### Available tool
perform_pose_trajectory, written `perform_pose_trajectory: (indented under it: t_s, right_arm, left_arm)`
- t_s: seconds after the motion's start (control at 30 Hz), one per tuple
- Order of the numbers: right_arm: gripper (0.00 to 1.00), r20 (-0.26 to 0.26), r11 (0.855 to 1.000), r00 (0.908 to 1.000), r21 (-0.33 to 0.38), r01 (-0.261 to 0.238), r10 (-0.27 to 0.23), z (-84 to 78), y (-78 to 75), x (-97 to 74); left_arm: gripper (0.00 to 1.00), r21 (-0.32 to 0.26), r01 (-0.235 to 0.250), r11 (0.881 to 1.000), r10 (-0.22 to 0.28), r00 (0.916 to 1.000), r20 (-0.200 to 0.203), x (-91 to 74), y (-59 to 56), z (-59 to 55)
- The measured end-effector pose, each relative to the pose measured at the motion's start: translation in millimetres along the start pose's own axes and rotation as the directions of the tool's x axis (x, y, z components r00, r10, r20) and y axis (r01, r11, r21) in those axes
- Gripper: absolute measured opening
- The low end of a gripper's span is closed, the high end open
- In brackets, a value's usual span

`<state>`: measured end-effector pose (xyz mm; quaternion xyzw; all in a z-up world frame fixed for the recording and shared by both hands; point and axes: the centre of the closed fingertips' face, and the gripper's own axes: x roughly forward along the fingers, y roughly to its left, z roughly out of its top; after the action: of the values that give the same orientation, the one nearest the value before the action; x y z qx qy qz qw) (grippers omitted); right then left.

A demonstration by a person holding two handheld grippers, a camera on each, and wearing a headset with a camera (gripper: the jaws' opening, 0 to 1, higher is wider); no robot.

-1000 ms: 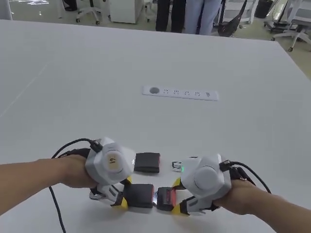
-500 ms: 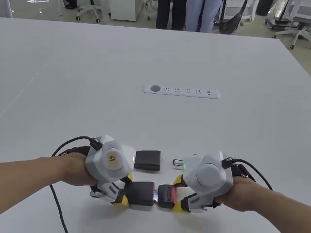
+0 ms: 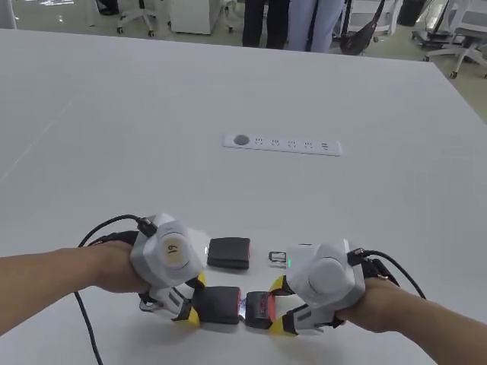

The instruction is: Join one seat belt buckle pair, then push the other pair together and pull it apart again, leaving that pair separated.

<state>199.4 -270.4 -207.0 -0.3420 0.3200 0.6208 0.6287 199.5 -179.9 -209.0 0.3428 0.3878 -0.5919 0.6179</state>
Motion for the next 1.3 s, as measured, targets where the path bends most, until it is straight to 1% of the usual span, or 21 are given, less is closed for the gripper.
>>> perform_pose_trajectory:
  t_s: [0.07, 0.17, 0.27, 0.4, 0.43, 0.5, 0.57, 0.63, 0.8, 0.9, 1.07, 1.2, 1.3]
  right_arm:
    - [0.28, -0.012, 1.000, 0.9999, 0.004, 0.004, -0.004, 0.5, -0.4, 1.3]
    - [0.28, -0.022, 1.000, 0.9997, 0.007, 0.010, -0.010, -0.5, 0.6, 1.7]
    - [0.28, -0.023, 1.000, 0.9997, 0.012, 0.013, -0.012, -0.8, 0.6, 1.2]
    - [0.28, -0.013, 1.000, 0.9999, -0.001, 0.008, -0.008, -0.9, 2.2, -0.8]
    - [0.28, -0.002, 1.000, 1.0000, 0.001, 0.008, -0.008, -1.8, 2.0, -1.9]
    - [0.28, 0.020, 1.000, 0.9998, 0.005, 0.011, -0.011, -2.7, 1.0, -2.0]
    - [0.28, 0.030, 1.000, 0.9994, 0.010, 0.015, -0.016, -2.3, 1.6, -2.3]
    - [0.28, 0.033, 1.000, 0.9993, 0.012, 0.016, -0.017, -2.3, 1.0, -1.8]
    - [0.30, 0.026, 1.000, 0.9996, 0.014, 0.013, -0.014, -2.5, 1.8, -1.0]
    - [0.30, 0.013, 1.000, 0.9998, 0.002, 0.017, -0.017, -2.6, 3.2, -0.6]
    - [0.31, 0.008, 1.000, 0.9998, -0.007, 0.020, -0.020, -2.3, 3.0, -1.6]
    - [0.33, 0.015, 0.999, 0.9995, -0.023, 0.029, -0.028, -0.6, 2.4, -5.2]
    - [0.36, 0.016, 0.999, 0.9993, -0.017, 0.034, -0.034, -1.5, 0.4, -8.9]
  left_arm:
    - [0.31, -0.009, -0.002, 1.000, 0.002, 1.0000, -0.005, 0.1, 0.3, -0.1]
    - [0.31, -0.034, -0.003, 0.999, 0.004, 1.0000, 0.001, 0.0, 0.9, 0.5]
    - [0.31, -0.031, -0.010, 0.999, 0.010, 0.9999, -0.004, 0.0, 1.4, 0.1]
    - [0.31, -0.012, -0.008, 1.000, 0.008, 1.0000, 0.005, -0.1, -1.5, 1.3]
    - [0.31, -0.006, -0.005, 1.000, 0.005, 0.9999, 0.011, -0.4, -1.3, 0.4]
    - [0.31, -0.018, 0.000, 1.000, 0.001, 0.9995, 0.031, -0.7, 0.0, -0.3]
    - [0.31, -0.020, 0.002, 1.000, -0.001, 0.9993, 0.038, -0.8, -0.8, 1.1]
    - [0.31, -0.016, 0.002, 1.000, -0.001, 0.9993, 0.036, -0.5, -0.9, 1.4]
    - [0.32, -0.007, -0.001, 1.000, 0.001, 0.9998, 0.018, -0.4, -1.6, 2.3]
    - [0.32, -0.002, -0.001, 1.000, 0.001, 0.9999, 0.016, -0.3, -2.5, 2.9]
    - [0.33, 0.000, -0.005, 1.000, 0.005, 1.0000, 0.003, 0.4, -3.2, 3.3]
    - [0.36, 0.008, -0.002, 1.000, 0.002, 1.0000, 0.005, 0.9, -2.8, 4.7]
    - [0.38, 0.000, -0.010, 1.000, 0.010, 0.9996, 0.028, -1.2, -0.1, 9.8]
